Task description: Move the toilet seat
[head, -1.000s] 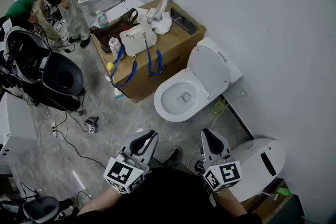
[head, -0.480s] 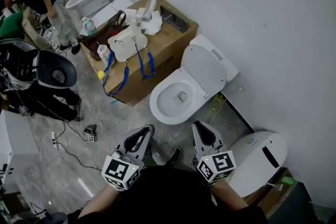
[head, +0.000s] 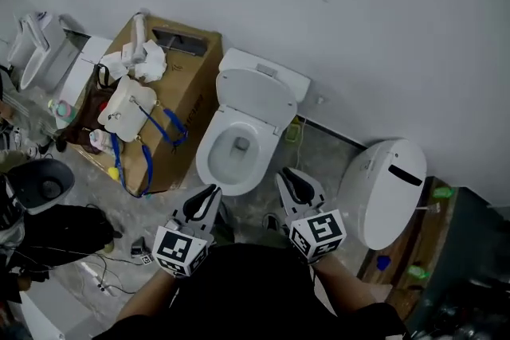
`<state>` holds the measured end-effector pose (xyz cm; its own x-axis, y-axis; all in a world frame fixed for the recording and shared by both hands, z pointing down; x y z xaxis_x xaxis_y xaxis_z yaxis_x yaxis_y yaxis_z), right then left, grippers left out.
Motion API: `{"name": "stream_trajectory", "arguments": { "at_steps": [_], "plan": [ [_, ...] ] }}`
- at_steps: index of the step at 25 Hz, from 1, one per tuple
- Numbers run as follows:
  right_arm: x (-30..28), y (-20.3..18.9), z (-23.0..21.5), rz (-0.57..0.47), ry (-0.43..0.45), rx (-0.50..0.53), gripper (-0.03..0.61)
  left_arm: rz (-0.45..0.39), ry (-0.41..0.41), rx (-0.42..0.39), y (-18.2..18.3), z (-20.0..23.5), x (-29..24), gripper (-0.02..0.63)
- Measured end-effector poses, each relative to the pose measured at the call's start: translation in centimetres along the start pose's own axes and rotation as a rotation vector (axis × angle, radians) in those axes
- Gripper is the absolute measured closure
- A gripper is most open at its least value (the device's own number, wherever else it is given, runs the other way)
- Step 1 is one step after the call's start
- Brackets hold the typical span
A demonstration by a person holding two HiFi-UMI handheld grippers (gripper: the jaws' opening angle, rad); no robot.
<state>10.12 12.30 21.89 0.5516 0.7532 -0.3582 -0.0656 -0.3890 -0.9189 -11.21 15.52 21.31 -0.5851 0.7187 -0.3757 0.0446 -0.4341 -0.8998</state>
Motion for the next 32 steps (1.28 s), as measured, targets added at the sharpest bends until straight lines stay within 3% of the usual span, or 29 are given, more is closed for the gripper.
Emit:
{"name": "stream_trajectory", "arguments": {
  "at_steps": [2,4,5,11,17,24,27,32],
  "plan": [
    [-2.2,-1.5,-0.3,0.050,-0.024,0.038,0.519,0.043,-0.035,-0.030,-1.3,2.5,-1.4,0.569],
    [-4.4,-3.5,-0.4,0.114,-0.024,0.076,0.437,0.105,-0.051,-0.037,-3.5,5.0,-2.5,0.569],
    [-5.4,-4.4,-0.5,0.144,-0.021,0.087,0.428,0.142,-0.059,-0.032,-5.0,6.1,-3.0,0.569],
    [-10.2,-11.4,-1.3,0.317,0.052,0.108,0.425,0.386,-0.087,0.000,-13.5,11.2,-6.4,0.524],
    [-14.0,-21.2,-2.0,0.466,0.098,0.013,0.425,0.576,-0.038,0.039,-22.4,15.1,-9.5,0.477],
    [-17.4,-32.6,-2.5,0.615,0.044,-0.114,0.425,0.673,-0.037,0.009,-31.1,17.2,-12.9,0.477],
    [-18.5,-36.9,-2.6,0.658,0.004,-0.118,0.425,0.715,-0.030,-0.020,-34.7,17.8,-14.0,0.477],
    [-19.5,-42.6,-2.2,0.717,-0.009,-0.110,0.425,0.750,-0.033,0.002,-39.6,18.5,-15.0,0.477]
  ]
}}
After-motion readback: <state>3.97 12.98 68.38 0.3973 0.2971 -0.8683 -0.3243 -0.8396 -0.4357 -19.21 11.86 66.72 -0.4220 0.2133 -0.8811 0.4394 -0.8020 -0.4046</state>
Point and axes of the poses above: the fingertips, and each gripper's own axes: x backward along the fingers, z to its left, y out of its top, the point moved 7 cm from there along x, backward along the fingers, and after that the axes turned 2 degrees about x, right-handed, at the moved point
